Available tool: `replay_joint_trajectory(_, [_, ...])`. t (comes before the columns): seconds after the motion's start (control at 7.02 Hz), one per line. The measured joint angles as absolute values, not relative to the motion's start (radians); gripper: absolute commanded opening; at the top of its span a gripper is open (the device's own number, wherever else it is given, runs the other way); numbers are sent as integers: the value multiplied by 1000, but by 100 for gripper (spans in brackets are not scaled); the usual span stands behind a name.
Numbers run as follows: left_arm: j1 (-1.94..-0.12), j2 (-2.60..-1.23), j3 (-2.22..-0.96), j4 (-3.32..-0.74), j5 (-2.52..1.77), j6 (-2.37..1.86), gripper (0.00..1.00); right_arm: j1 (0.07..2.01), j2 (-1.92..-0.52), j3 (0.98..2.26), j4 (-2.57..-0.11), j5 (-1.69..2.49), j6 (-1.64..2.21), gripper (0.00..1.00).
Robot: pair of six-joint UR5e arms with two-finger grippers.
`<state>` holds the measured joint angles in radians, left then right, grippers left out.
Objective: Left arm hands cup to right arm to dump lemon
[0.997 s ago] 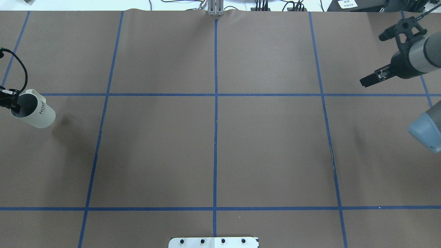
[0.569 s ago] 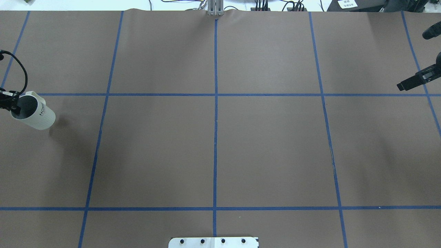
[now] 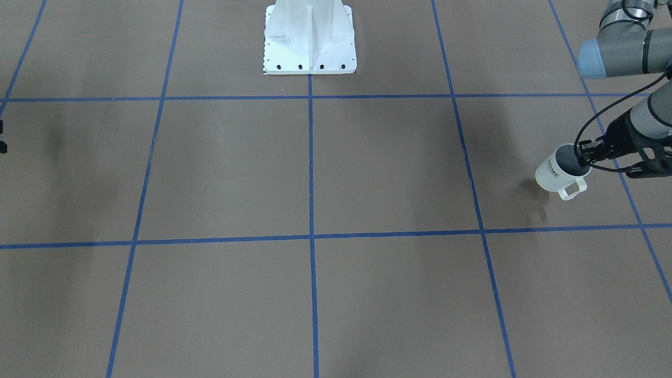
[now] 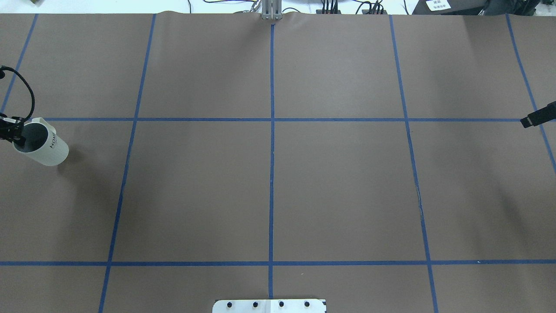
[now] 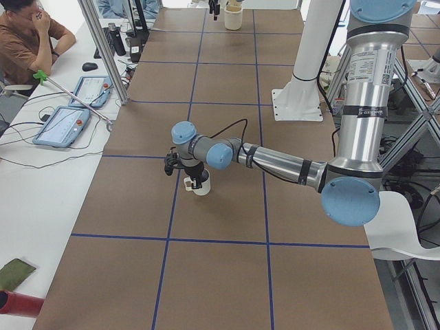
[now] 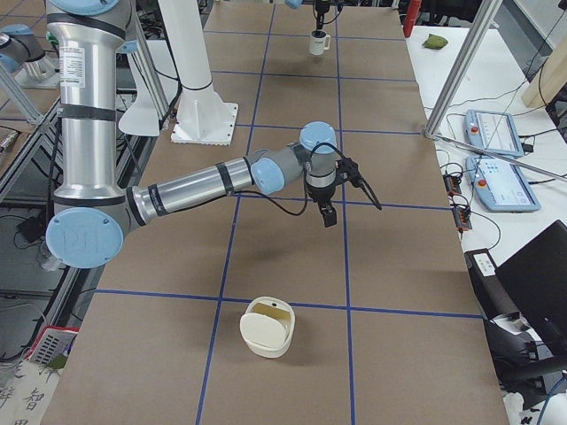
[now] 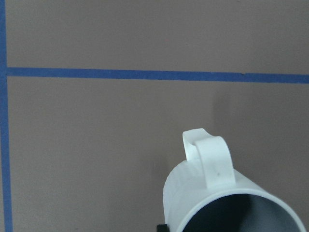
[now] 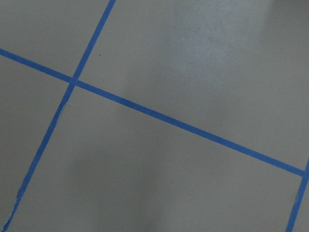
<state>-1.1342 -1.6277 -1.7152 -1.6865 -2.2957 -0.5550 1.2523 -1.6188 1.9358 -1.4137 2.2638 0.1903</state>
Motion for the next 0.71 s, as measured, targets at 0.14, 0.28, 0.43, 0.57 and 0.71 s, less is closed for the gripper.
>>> replay_joint_trajectory(0.14, [-1134,-1627,-1717,-1687,-2296,-554,100,1262,-1622,1936,-1414,2282,190,100])
replay_joint_trajectory(0.28, [-1134,-1627,-1722,-1688,-2296,-553,100,1274,-1623,1936,-1418,2299,190,100])
replay_joint_trajectory(0.43, [-1134,-1627,-1729,-1687,-2297,-553,100,1288,-1623,1936,-1424,2308,190,100])
replay_joint_trajectory(0.57, [-1136,-1626,-1753,-1680,-2302,-553,100,1300,-1623,1936,-1428,2312,190,100])
replay_joint_trajectory(0.71, [-1140,-1623,-1807,-1652,-2312,-550,100,1314,-1627,1936,-1433,2313,189,100])
